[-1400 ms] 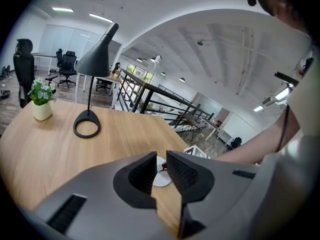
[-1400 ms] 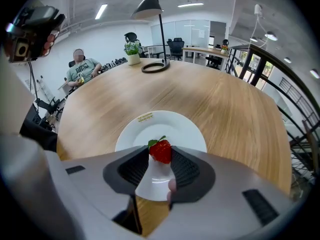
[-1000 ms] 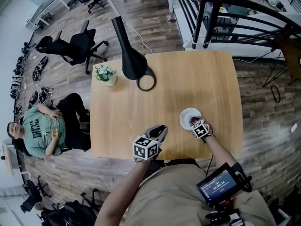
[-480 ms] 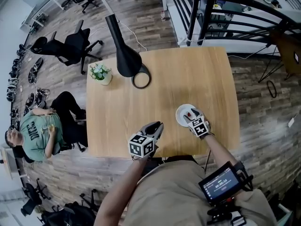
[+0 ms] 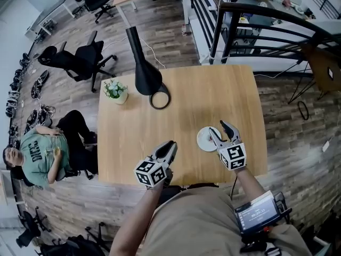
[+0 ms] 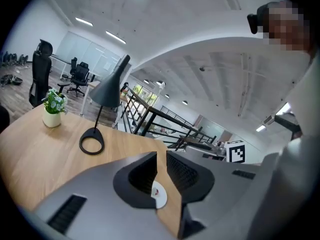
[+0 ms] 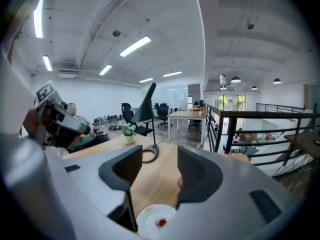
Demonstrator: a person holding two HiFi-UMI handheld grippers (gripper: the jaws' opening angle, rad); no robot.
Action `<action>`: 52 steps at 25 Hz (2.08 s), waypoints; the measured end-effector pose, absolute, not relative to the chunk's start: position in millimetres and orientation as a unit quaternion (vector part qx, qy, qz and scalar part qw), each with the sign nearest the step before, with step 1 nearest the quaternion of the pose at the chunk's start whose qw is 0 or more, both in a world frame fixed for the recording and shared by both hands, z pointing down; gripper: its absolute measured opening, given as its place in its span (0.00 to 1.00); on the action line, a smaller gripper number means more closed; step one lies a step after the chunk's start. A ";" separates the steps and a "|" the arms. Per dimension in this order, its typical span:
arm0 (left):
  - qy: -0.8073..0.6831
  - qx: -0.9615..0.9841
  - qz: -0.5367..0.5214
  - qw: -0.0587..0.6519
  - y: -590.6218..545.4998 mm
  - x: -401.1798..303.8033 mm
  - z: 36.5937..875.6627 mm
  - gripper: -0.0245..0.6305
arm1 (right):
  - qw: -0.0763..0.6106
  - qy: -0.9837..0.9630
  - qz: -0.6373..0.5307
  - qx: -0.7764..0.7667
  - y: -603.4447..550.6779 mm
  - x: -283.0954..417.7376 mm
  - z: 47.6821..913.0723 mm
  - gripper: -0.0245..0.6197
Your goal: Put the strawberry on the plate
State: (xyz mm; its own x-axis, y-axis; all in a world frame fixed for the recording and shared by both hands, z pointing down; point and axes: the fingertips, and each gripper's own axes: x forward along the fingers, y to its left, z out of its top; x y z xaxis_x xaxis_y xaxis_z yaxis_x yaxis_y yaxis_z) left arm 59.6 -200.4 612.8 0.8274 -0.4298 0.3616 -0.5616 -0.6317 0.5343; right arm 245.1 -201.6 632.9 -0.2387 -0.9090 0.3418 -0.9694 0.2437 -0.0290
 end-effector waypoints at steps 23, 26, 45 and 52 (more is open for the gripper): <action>-0.340 0.905 -0.073 0.246 -209.0 -11.5 464.0 0.10 | 0.121 -0.793 -0.072 0.593 -138.4 198.7 429.4 0.38; -0.332 0.907 -0.067 0.251 -202.2 -8.6 470.4 0.10 | 0.119 -0.789 -0.055 0.600 -128.8 197.3 439.6 0.38; -0.324 0.900 -0.072 0.282 -181.4 -17.2 479.2 0.10 | 0.123 -0.783 -0.023 0.609 -115.2 187.5 455.3 0.26; -0.331 0.897 -0.072 0.284 -182.4 -23.3 482.2 0.10 | 0.115 -0.788 -0.028 0.604 -125.8 183.6 455.6 0.26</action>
